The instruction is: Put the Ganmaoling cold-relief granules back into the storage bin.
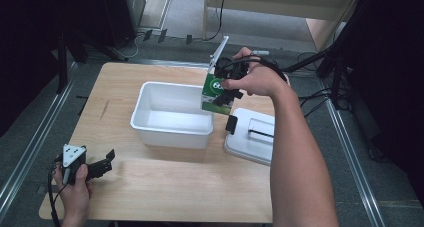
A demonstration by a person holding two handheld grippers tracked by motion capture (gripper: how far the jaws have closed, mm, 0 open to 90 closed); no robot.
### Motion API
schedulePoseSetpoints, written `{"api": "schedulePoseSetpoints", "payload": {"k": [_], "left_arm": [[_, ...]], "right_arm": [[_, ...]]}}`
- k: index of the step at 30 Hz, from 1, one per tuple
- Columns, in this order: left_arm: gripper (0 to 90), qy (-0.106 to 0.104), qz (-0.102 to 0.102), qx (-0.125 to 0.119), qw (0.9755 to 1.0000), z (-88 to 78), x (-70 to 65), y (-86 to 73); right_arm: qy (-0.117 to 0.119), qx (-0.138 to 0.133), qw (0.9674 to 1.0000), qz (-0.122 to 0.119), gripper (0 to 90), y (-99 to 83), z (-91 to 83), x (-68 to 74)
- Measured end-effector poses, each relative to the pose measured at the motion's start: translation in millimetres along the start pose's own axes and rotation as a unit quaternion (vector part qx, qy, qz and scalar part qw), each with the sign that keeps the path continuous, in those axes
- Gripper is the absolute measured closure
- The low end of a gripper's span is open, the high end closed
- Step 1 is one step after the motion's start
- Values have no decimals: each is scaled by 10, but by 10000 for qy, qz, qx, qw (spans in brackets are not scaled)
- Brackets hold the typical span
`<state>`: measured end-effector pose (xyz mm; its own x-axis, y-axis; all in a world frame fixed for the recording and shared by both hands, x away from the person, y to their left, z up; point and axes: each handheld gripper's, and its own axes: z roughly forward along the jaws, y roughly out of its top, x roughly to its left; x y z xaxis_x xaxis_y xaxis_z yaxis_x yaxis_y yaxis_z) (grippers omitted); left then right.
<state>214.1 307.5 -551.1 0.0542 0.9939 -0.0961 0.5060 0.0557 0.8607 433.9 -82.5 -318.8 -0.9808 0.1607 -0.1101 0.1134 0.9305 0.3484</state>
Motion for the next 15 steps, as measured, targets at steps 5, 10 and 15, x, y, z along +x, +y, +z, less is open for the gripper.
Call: {"api": "schedulePoseSetpoints", "payload": {"k": [5, 10, 15], "left_arm": [[35, -3, -10, -2, 10000, 1, 1, 0], [35, -8, -26, -10, 10000, 1, 3, 0], [35, -15, -31, -16, 10000, 2, 3, 0]], "right_arm": [[51, -8, 9999, -132, 163, 127, 71, 50], [99, -49, 9998, -178, 162, 243, 151, 80], [116, -102, 9995, -258, 162, 340, 234, 91]]}}
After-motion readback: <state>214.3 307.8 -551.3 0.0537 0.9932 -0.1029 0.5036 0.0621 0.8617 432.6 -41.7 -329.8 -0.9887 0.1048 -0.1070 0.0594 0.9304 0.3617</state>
